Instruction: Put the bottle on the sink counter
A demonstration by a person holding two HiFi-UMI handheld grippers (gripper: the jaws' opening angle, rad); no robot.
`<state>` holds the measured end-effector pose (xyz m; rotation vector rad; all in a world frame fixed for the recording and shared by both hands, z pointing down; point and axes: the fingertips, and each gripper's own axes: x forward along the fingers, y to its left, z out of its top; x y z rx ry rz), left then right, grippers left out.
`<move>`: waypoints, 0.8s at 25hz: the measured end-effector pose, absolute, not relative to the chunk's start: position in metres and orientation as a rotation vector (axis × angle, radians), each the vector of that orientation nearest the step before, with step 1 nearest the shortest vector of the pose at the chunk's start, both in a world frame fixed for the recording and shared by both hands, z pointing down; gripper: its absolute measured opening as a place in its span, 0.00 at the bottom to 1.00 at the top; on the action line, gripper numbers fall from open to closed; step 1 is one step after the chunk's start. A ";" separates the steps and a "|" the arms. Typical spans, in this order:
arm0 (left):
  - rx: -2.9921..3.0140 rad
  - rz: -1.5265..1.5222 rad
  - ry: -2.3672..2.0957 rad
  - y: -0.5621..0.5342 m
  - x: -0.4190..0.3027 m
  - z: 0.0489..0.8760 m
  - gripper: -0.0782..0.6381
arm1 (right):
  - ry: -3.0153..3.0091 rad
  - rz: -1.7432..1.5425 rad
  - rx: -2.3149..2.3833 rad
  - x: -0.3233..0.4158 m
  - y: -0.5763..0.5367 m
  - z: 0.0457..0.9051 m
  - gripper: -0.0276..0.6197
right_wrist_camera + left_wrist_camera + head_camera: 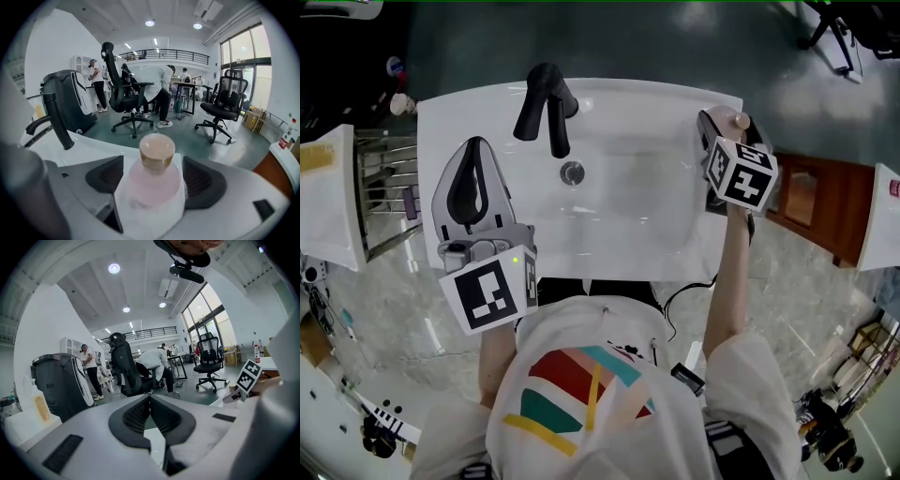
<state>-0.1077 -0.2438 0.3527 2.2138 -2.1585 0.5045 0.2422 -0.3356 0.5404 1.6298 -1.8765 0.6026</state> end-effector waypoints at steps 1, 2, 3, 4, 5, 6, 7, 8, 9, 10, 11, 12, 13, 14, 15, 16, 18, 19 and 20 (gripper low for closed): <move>2.217 0.494 -2.163 -0.243 -0.109 0.350 0.13 | -1.884 0.588 1.641 0.241 -0.336 0.532 0.64; 2.220 0.482 -2.167 -0.242 -0.109 0.347 0.13 | -1.891 0.571 1.655 0.239 -0.336 0.523 0.64; 2.223 0.470 -2.172 -0.242 -0.110 0.343 0.13 | -1.899 0.551 1.674 0.238 -0.336 0.512 0.64; 2.228 0.456 -2.178 -0.242 -0.111 0.339 0.13 | -1.908 0.530 1.695 0.237 -0.336 0.500 0.64; 2.232 0.442 -2.184 -0.241 -0.112 0.334 0.13 | -1.920 0.508 1.719 0.235 -0.336 0.486 0.64; 2.235 0.426 -2.191 -0.241 -0.114 0.329 0.13 | -1.935 0.481 1.742 0.233 -0.335 0.471 0.64; 2.237 0.409 -2.197 -0.240 -0.116 0.325 0.13 | -1.950 0.449 1.764 0.230 -0.334 0.455 0.64; 2.239 0.392 -2.202 -0.239 -0.118 0.320 0.13 | -1.966 0.413 1.782 0.226 -0.333 0.439 0.64; 2.241 0.376 -2.208 -0.237 -0.121 0.316 0.13 | -1.982 0.374 1.798 0.221 -0.331 0.423 0.64; 2.243 0.362 -2.214 -0.235 -0.125 0.311 0.13 | -1.997 0.333 1.811 0.215 -0.330 0.407 0.64; 2.243 0.349 -2.222 -0.234 -0.129 0.306 0.13 | -2.011 0.293 1.825 0.208 -0.329 0.391 0.63; 2.240 0.336 -2.233 -0.232 -0.133 0.301 0.13 | -2.025 0.254 1.840 0.201 -0.327 0.376 0.60; 2.236 0.318 -2.242 -0.230 -0.136 0.295 0.13 | -2.039 0.216 1.859 0.196 -0.325 0.360 0.54; 2.234 0.295 -2.247 -0.229 -0.136 0.290 0.13 | -2.055 0.182 1.883 0.193 -0.322 0.344 0.45; 2.236 0.270 -2.246 -0.228 -0.134 0.285 0.13 | -2.072 0.152 1.912 0.192 -0.318 0.328 0.37; 2.242 0.250 -2.243 -0.228 -0.132 0.281 0.13 | -2.092 0.124 1.942 0.190 -0.313 0.313 0.31; 2.255 0.225 -2.246 -0.228 -0.131 0.274 0.13 | -2.139 0.055 1.995 0.180 -0.305 0.285 0.14; 2.260 0.212 -2.254 -0.228 -0.132 0.270 0.13 | -2.160 0.006 2.011 0.171 -0.301 0.272 0.12; 2.263 0.193 -2.265 -0.228 -0.133 0.266 0.13 | -2.174 -0.050 2.022 0.161 -0.298 0.261 0.11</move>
